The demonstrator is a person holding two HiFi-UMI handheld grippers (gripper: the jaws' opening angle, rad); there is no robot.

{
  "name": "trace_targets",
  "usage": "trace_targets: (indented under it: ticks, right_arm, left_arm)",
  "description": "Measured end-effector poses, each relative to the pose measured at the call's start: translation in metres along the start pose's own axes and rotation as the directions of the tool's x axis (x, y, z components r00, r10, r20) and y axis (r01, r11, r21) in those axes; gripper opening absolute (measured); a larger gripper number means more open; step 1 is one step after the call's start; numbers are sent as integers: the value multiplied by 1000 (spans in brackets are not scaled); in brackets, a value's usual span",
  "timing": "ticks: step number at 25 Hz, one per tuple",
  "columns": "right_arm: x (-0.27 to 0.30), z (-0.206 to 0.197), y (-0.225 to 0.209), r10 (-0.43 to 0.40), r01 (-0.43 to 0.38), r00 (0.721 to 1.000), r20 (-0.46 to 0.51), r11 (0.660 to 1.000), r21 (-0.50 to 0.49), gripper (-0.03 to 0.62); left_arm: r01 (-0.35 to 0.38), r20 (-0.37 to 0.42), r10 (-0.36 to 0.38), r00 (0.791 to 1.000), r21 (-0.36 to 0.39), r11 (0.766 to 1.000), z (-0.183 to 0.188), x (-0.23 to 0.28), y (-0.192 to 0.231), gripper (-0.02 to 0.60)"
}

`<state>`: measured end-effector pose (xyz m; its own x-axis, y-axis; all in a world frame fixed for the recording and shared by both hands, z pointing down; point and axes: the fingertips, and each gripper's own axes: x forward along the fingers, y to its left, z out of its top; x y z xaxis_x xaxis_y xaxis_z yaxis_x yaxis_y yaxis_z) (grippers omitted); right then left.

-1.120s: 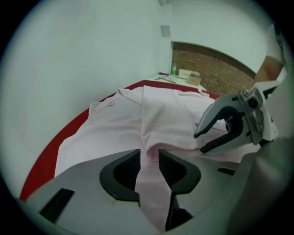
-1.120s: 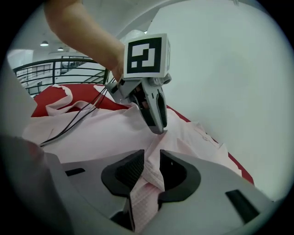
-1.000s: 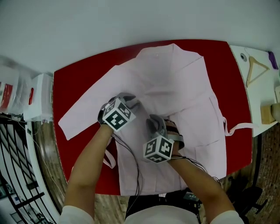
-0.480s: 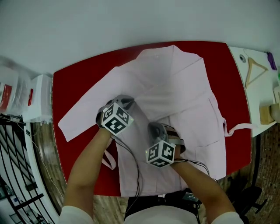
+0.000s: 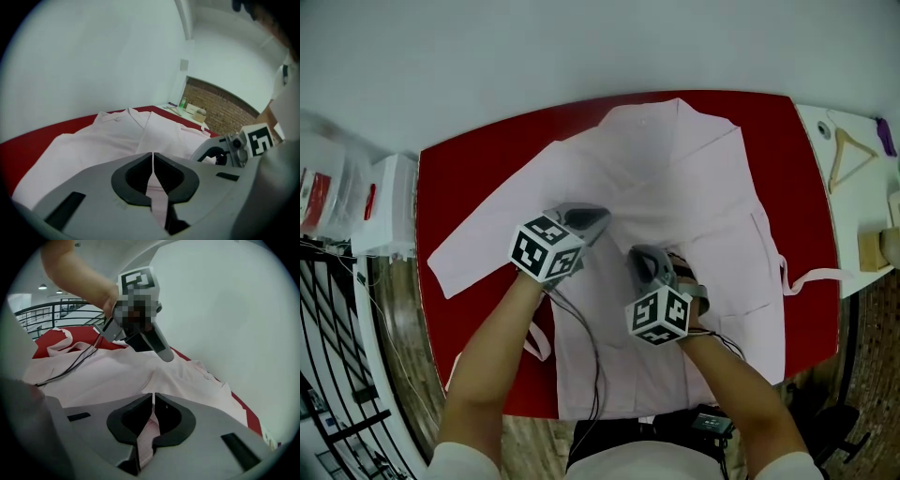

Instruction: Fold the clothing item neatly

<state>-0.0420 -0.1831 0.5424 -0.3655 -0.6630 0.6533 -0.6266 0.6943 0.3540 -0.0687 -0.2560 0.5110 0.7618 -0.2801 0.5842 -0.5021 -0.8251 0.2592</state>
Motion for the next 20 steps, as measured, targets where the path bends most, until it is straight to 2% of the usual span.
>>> trace_targets:
  ticks: [2,5,7,11,20]
  right_arm:
    - [6,-10,7,28,-28,999,-35,1000,0,22]
    - [8,-14,11,35,-35,998,-42,999,15,21]
    - [9,-13,10,32,-31,999,-36,999,23,21]
    - [10,-15,10,23,-22,999,-40,999,30,20]
    - [-3,-21,23,23,-30,996,-92,997,-69,21]
  left_arm:
    - [-17,-54,15,998,-29,999,-8,18,-2,12]
    - [-70,-172,60,983,-57,996,-34,36,4,12]
    - [-97,-206,77,975,-89,991,-44,39,11,12]
    - [-91,-183,63,981,-147,985,-44,39,15,12]
    - [-90,-160,66,985,-142,986,-47,30,11,12]
